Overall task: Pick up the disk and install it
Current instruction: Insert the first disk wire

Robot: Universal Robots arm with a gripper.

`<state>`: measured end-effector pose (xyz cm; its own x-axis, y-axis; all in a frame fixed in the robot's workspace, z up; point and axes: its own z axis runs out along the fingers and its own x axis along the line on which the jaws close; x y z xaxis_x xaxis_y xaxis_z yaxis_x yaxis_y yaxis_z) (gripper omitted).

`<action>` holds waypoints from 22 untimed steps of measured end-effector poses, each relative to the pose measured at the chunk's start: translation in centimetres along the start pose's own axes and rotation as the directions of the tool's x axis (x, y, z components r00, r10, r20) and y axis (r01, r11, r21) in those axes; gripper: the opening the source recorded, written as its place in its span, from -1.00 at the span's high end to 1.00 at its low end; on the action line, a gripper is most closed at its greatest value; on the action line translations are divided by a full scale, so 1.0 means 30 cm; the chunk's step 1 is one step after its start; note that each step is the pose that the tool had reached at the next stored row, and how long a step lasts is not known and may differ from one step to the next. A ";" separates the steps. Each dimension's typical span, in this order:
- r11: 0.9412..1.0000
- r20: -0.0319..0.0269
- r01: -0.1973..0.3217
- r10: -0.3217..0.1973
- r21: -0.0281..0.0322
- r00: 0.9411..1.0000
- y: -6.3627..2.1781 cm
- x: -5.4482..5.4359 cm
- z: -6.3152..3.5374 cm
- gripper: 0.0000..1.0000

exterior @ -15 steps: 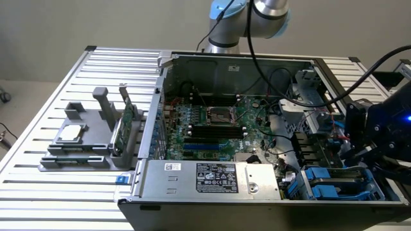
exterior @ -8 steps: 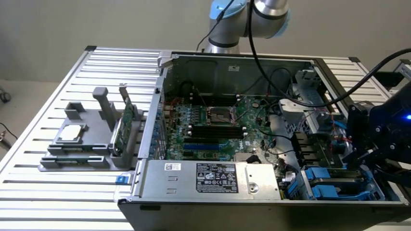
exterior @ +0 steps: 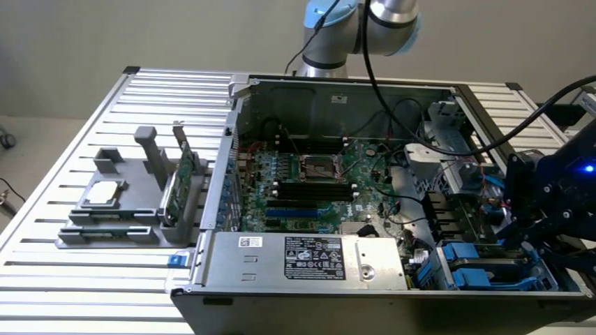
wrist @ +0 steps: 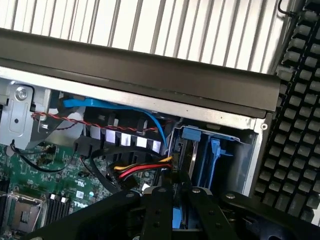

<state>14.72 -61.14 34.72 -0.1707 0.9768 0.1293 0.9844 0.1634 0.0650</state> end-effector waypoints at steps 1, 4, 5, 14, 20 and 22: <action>1.000 0.001 -0.013 0.013 0.000 1.000 0.000 0.000 0.002 0.65; 0.999 0.003 -0.048 0.048 -0.002 0.999 0.000 -0.001 0.006 0.65; 0.999 0.003 -0.054 0.054 -0.003 0.999 0.000 -0.001 0.006 0.65; 0.996 0.009 -0.093 0.094 -0.008 0.996 0.001 0.005 0.009 0.65; 0.993 0.014 -0.119 0.119 -0.011 0.993 0.001 0.008 0.011 0.65; 0.992 0.017 -0.123 0.123 -0.011 0.992 0.001 0.009 0.012 0.65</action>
<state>14.72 -60.83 34.40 -0.0474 0.9918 0.1190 0.9974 0.0405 0.0598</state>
